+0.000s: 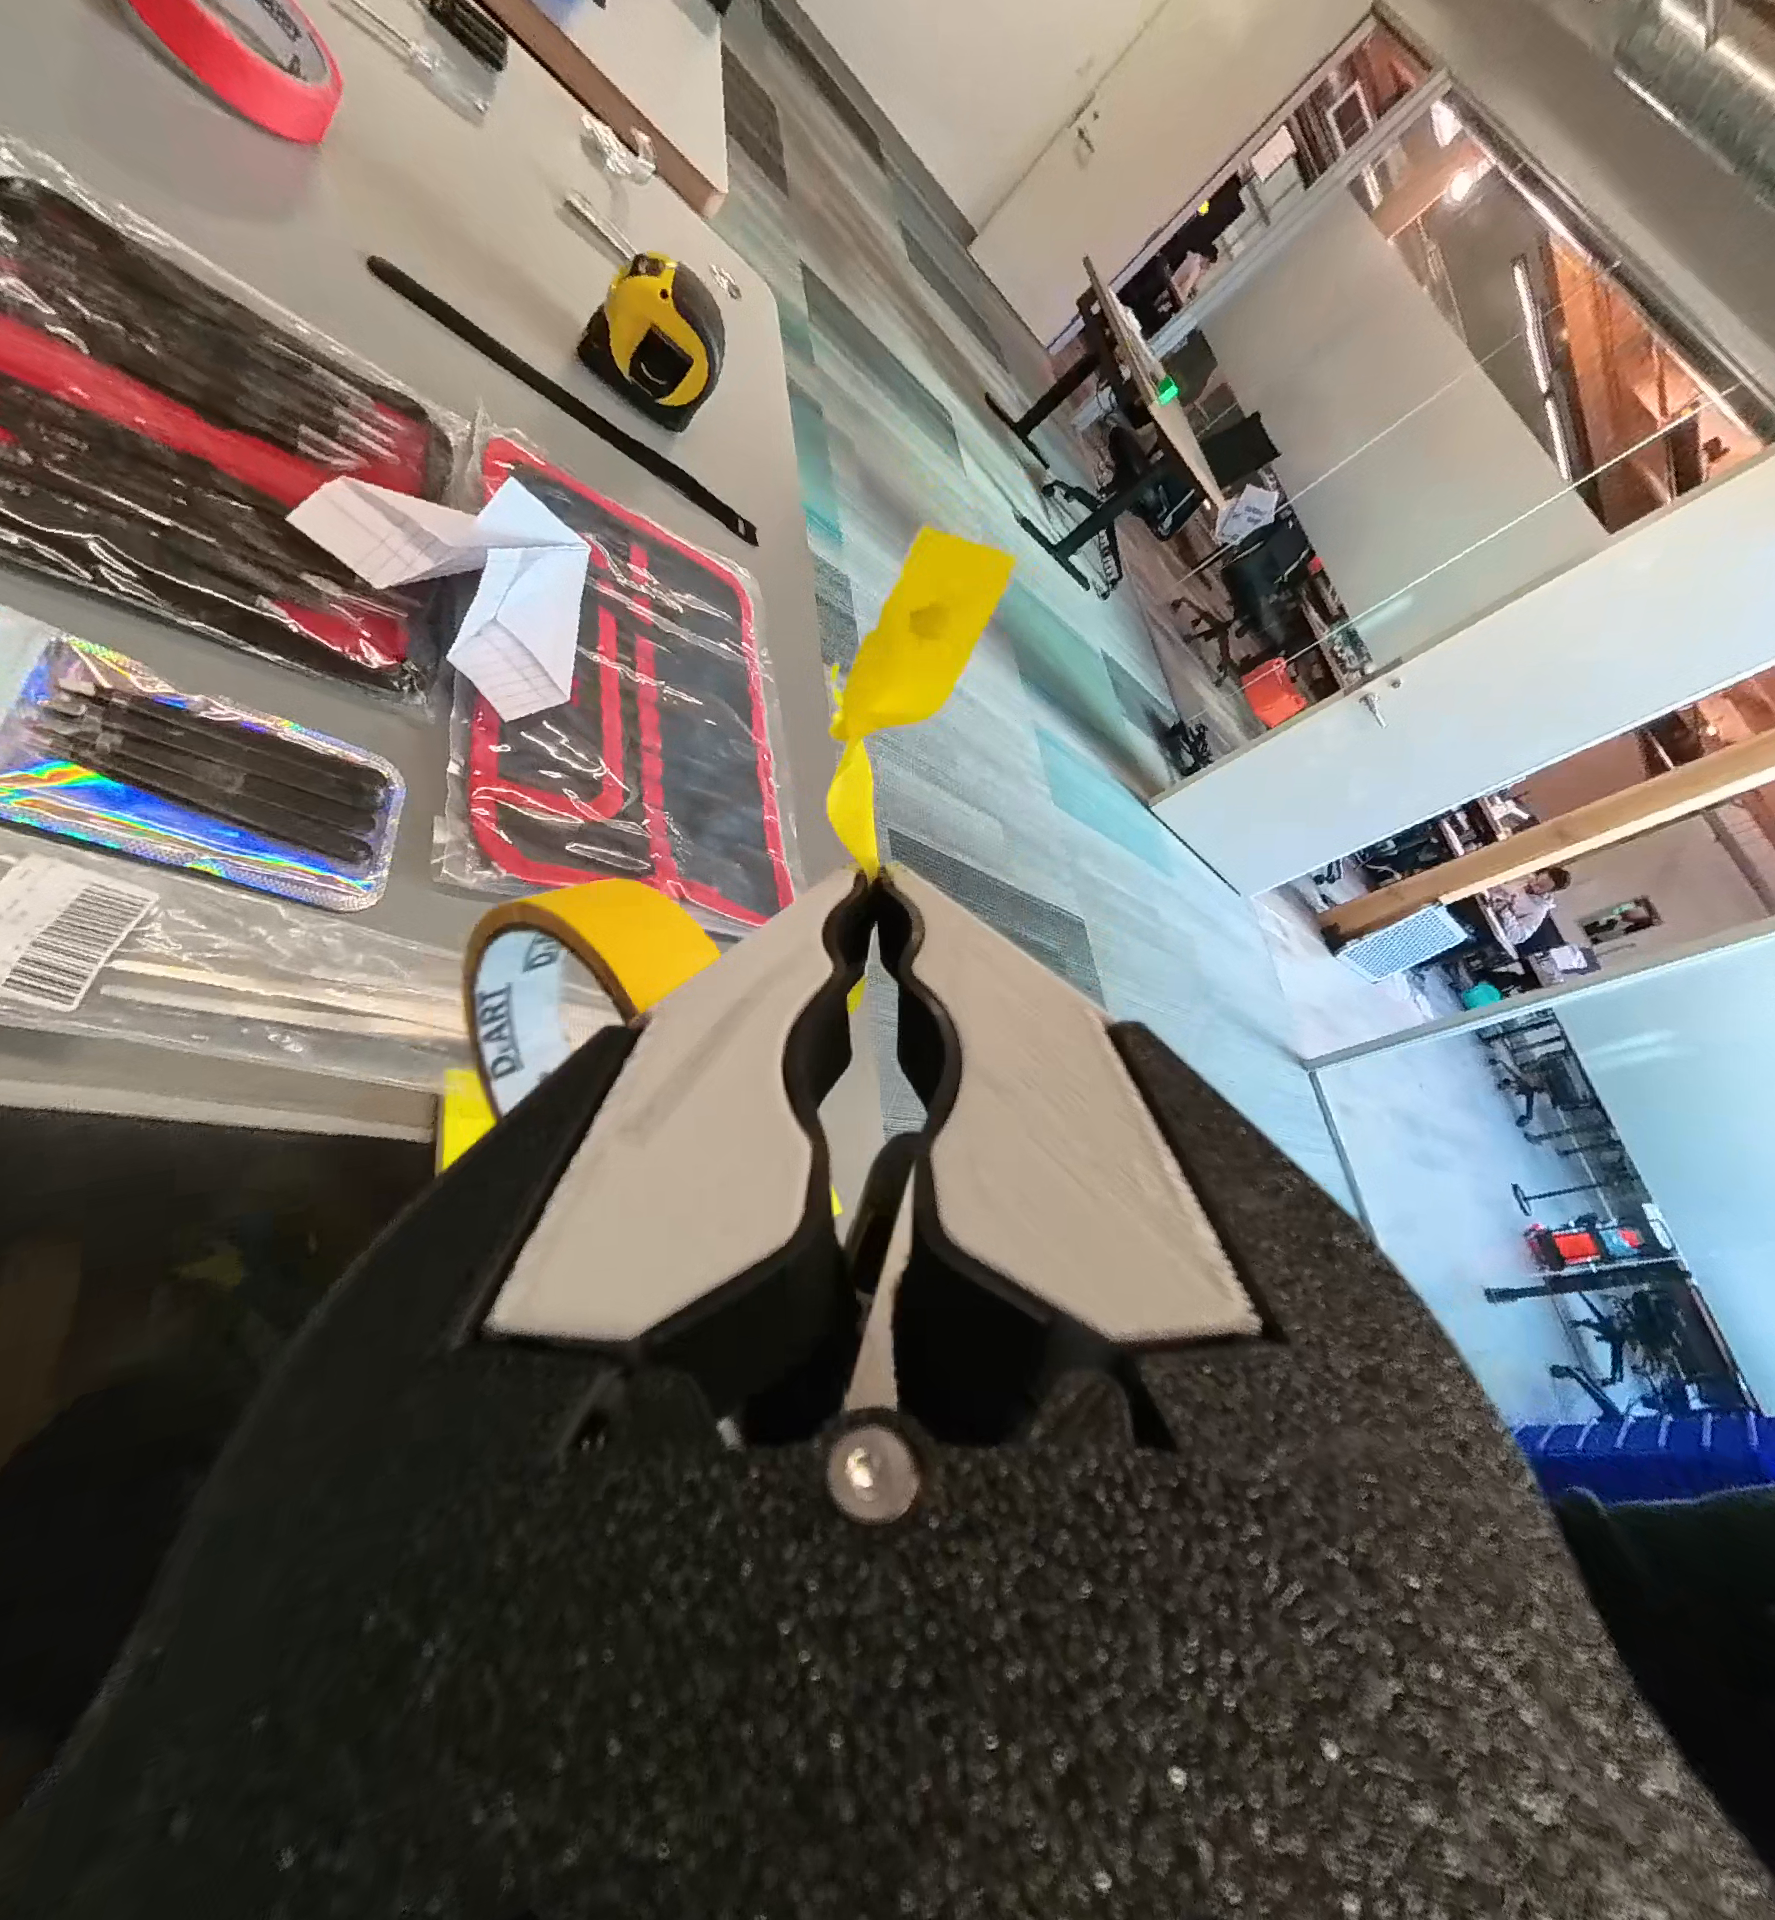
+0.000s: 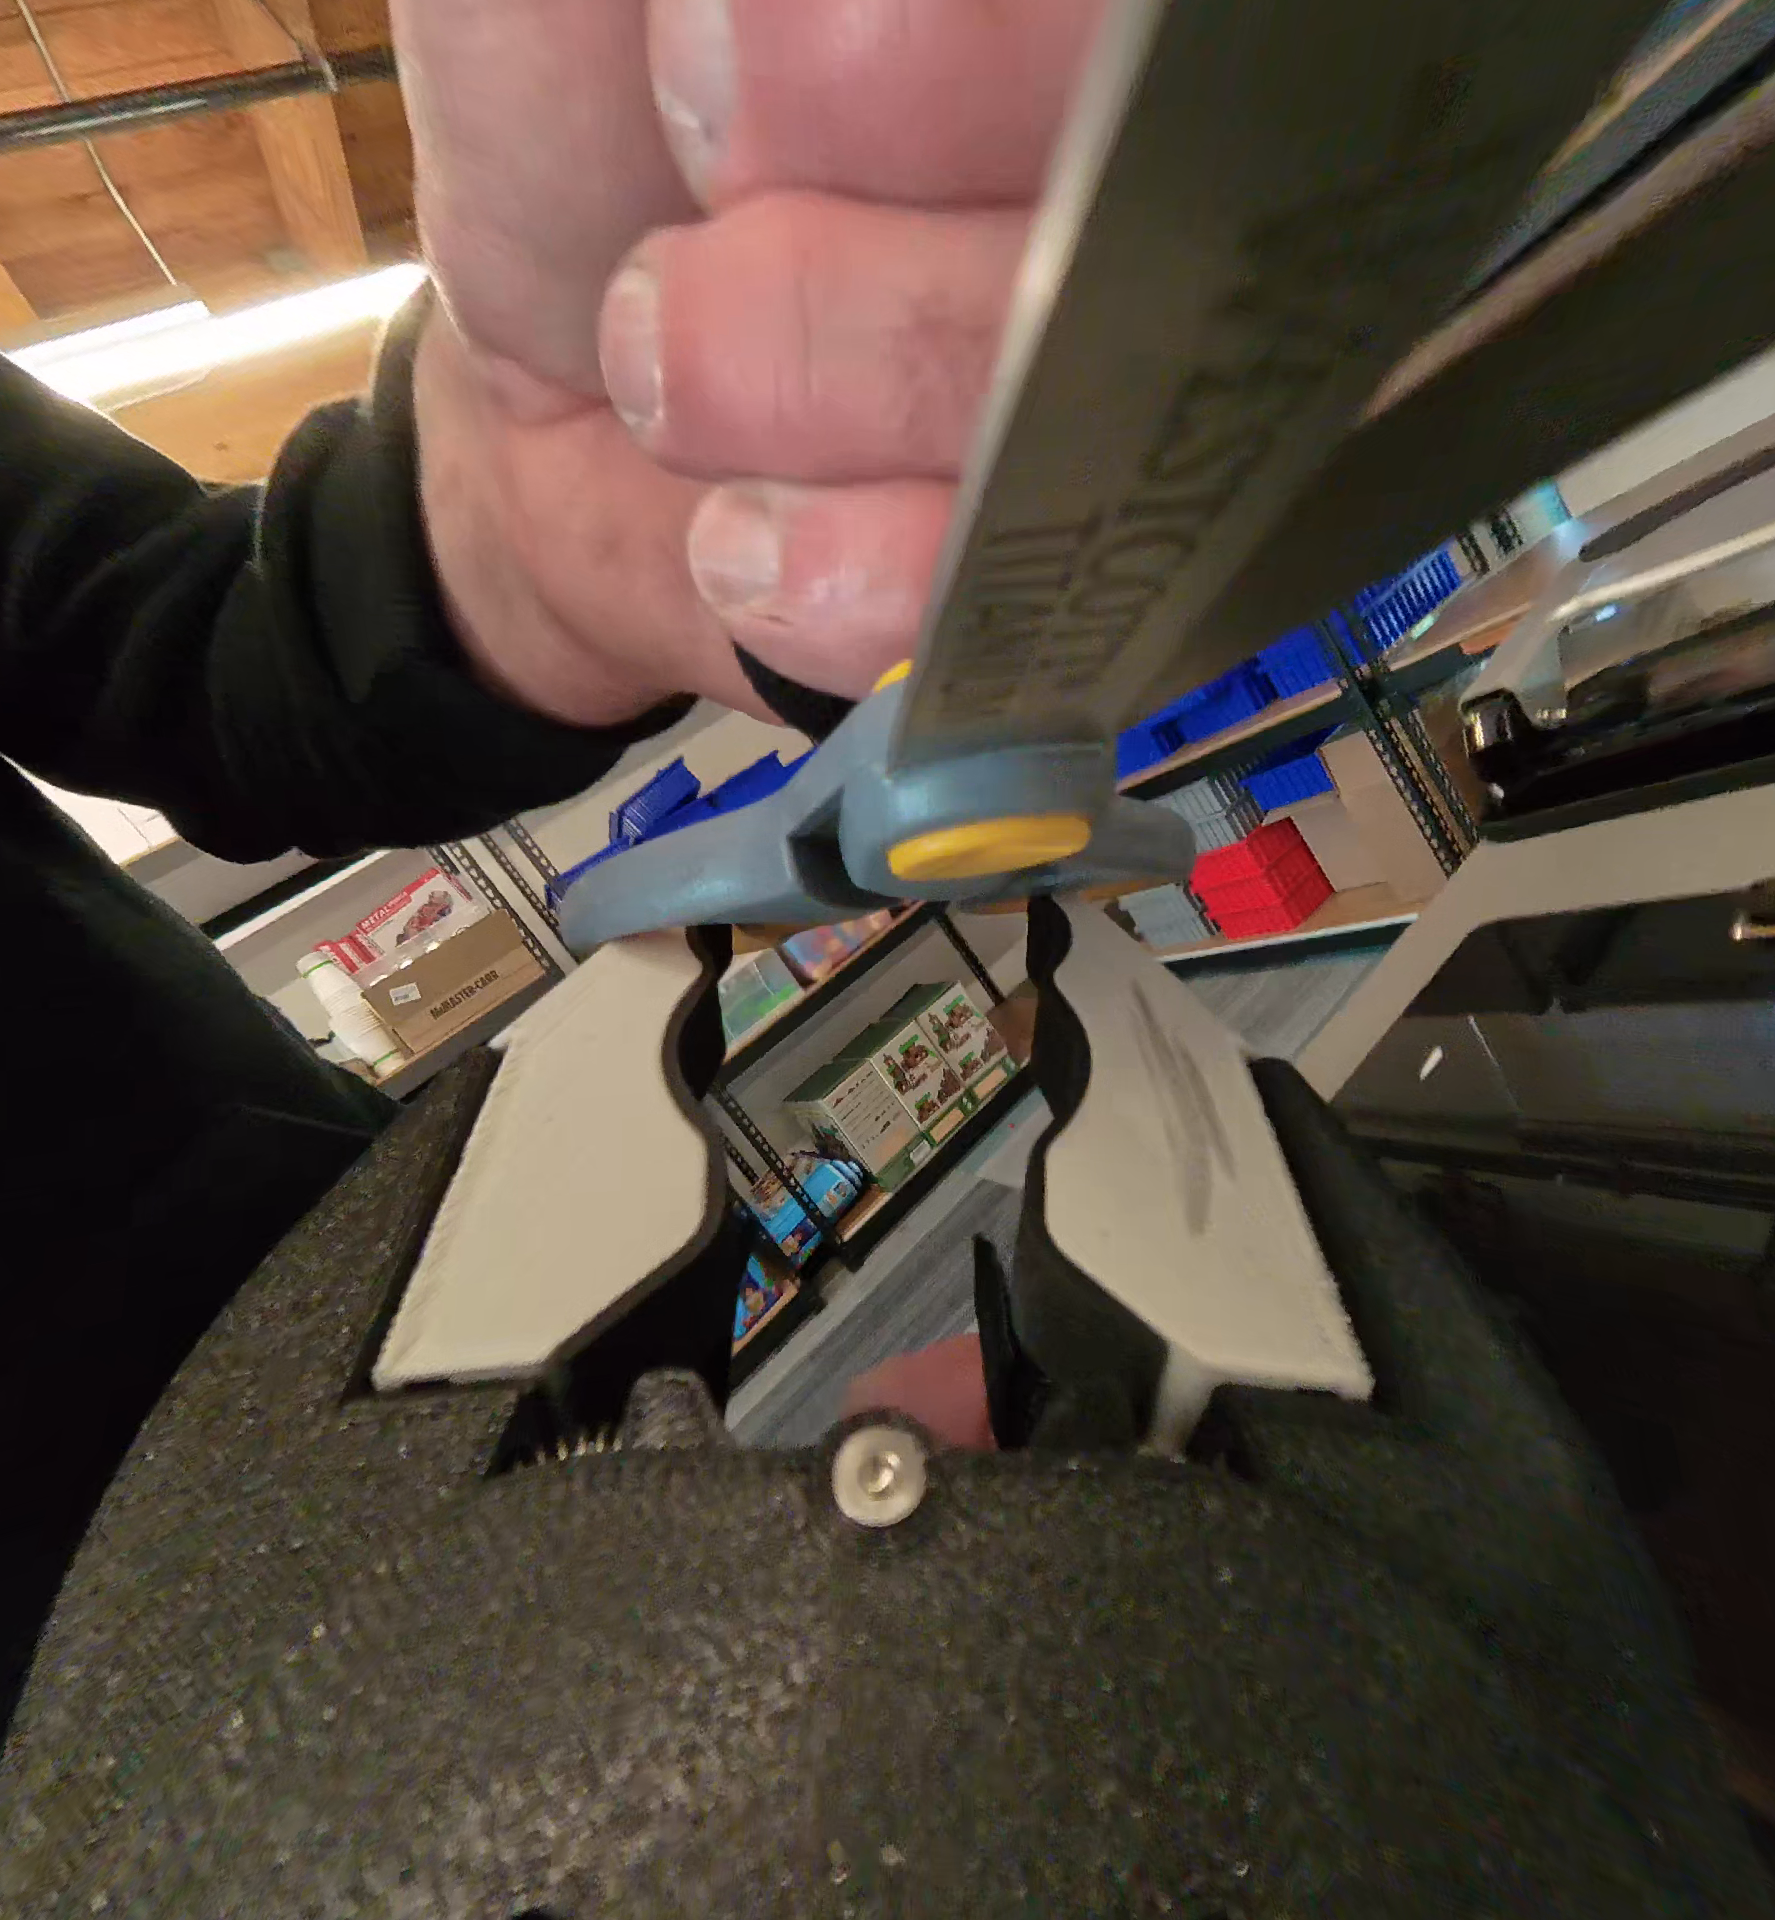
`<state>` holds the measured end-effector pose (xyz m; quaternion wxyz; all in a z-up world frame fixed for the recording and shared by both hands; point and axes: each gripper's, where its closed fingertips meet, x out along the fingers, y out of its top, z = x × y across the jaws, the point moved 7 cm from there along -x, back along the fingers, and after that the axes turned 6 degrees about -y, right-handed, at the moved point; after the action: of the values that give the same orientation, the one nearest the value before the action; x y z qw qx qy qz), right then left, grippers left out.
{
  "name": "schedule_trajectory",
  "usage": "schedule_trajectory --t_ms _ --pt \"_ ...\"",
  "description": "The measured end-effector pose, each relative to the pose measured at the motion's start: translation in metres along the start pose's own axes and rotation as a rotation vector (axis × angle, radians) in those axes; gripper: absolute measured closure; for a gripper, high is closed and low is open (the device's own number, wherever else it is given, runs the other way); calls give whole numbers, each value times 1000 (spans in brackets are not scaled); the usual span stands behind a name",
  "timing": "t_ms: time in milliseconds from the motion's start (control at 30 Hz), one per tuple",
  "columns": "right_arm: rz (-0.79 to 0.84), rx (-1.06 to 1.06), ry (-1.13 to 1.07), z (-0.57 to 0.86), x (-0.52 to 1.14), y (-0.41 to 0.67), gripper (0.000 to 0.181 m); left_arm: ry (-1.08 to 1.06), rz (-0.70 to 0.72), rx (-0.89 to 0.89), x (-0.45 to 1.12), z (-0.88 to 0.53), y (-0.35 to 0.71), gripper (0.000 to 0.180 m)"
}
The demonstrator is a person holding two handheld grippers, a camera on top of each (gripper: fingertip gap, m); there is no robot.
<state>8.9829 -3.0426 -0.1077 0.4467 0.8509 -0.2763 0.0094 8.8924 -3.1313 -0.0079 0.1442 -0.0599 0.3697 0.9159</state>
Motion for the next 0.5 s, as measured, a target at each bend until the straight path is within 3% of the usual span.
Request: schedule_trajectory --t_ms 167,500 --pt "-25 -52 8 -1 0 7 126 -5 -11 4 4 4 10 180" --pt "-65 -103 -35 8 -4 16 126 -9 -176 -66 21 10 0 180"
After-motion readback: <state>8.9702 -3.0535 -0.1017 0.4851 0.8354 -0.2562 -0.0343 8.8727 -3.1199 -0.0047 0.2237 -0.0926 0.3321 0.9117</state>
